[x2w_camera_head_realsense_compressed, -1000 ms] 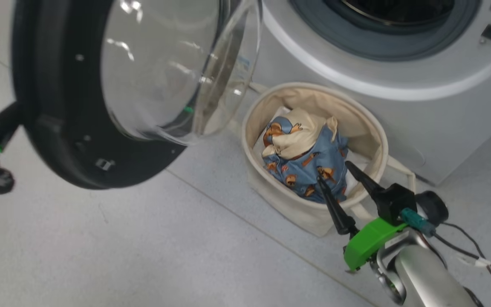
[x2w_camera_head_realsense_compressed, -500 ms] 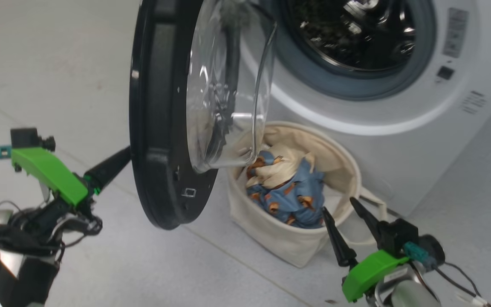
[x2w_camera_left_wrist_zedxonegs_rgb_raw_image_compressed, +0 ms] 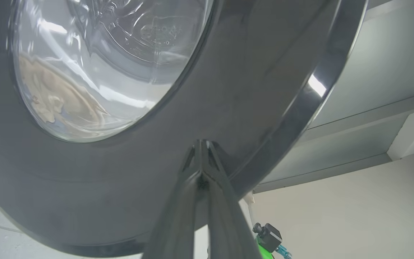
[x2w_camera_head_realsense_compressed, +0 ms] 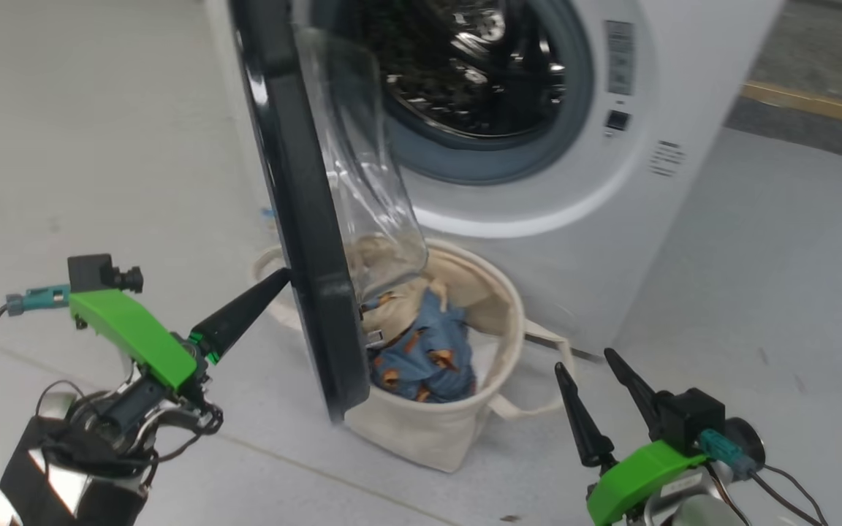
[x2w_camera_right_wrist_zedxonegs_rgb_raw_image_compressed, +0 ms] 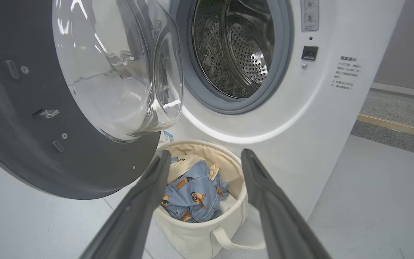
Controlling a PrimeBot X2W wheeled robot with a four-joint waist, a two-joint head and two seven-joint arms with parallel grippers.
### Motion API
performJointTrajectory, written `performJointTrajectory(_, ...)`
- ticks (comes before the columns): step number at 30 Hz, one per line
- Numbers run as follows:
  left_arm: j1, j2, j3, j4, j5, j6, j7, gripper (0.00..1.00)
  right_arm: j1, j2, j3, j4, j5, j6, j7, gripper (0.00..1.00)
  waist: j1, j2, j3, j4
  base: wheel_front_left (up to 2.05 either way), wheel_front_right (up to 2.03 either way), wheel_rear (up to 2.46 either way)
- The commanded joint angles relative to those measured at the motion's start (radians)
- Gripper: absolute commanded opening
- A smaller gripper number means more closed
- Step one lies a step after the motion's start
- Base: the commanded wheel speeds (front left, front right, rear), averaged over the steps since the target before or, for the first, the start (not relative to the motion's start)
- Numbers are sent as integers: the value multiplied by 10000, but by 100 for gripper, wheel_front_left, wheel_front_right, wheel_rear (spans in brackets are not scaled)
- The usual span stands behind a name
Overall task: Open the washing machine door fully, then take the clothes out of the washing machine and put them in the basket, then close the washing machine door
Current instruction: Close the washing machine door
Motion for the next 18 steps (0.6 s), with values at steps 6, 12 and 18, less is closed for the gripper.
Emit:
performJointTrajectory(6,-417,23,279,-350,-102,-71,-287,0,-267,144,-9,-552,-45,75,-127,100,0,-1,212,-1451,0,0,0)
performJointTrajectory(12,-659,-23,312,-163,-91,-71,-605,0,-403,163,-191,-781,-124,75,-127,100,0,-1,574,-2532,0,0,0)
performJointTrajectory(18,-981,126,370,143,10,-71,-909,0,-527,172,-285,-960,-142,75,-127,100,0,-1,931,-3428,0,0,0)
